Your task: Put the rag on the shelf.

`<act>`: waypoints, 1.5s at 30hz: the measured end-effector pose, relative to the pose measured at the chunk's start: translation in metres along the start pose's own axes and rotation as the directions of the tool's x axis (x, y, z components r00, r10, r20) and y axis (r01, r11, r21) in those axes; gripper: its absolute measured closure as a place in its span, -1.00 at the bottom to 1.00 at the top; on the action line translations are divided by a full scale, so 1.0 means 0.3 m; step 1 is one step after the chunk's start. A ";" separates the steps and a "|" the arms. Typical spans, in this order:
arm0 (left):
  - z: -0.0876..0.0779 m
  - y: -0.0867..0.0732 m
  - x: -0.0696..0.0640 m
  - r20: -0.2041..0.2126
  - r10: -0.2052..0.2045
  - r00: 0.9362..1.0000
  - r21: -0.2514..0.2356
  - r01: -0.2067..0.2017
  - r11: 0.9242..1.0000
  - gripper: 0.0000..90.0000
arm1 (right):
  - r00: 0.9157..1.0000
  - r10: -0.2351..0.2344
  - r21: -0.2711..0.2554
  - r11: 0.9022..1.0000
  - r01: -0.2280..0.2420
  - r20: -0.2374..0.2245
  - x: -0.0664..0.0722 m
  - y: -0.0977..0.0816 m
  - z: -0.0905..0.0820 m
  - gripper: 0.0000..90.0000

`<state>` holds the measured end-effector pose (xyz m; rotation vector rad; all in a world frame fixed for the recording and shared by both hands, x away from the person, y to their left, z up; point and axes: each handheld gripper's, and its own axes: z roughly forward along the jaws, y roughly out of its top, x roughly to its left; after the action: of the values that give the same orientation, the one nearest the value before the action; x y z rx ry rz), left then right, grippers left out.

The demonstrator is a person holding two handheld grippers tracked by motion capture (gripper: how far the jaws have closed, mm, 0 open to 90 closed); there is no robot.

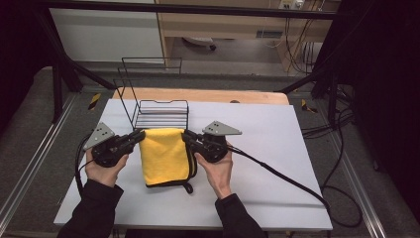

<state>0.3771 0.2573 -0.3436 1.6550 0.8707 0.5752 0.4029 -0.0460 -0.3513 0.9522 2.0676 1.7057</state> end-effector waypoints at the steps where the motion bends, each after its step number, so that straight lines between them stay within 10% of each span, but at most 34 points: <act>1: -0.001 0.004 -0.002 -0.001 0.002 1.000 -0.007 -0.002 1.000 0.84 | 1.000 0.000 0.000 1.000 0.000 0.000 0.000 0.000 0.000 0.76; 20: -0.036 0.099 -0.011 -0.017 0.035 0.999 -0.143 -0.037 0.989 0.84 | 0.995 -0.094 -0.130 0.987 0.095 0.014 0.030 0.109 -0.044 0.77; 45: -0.043 0.248 -0.014 -0.034 0.039 0.999 -0.323 -0.048 0.945 0.84 | 0.983 -0.169 -0.260 0.949 0.181 0.067 0.053 0.275 -0.074 0.77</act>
<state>0.3830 0.2540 -0.2684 1.3720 0.7169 0.7317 0.4025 -0.0460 -0.2643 0.6946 1.7784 1.7918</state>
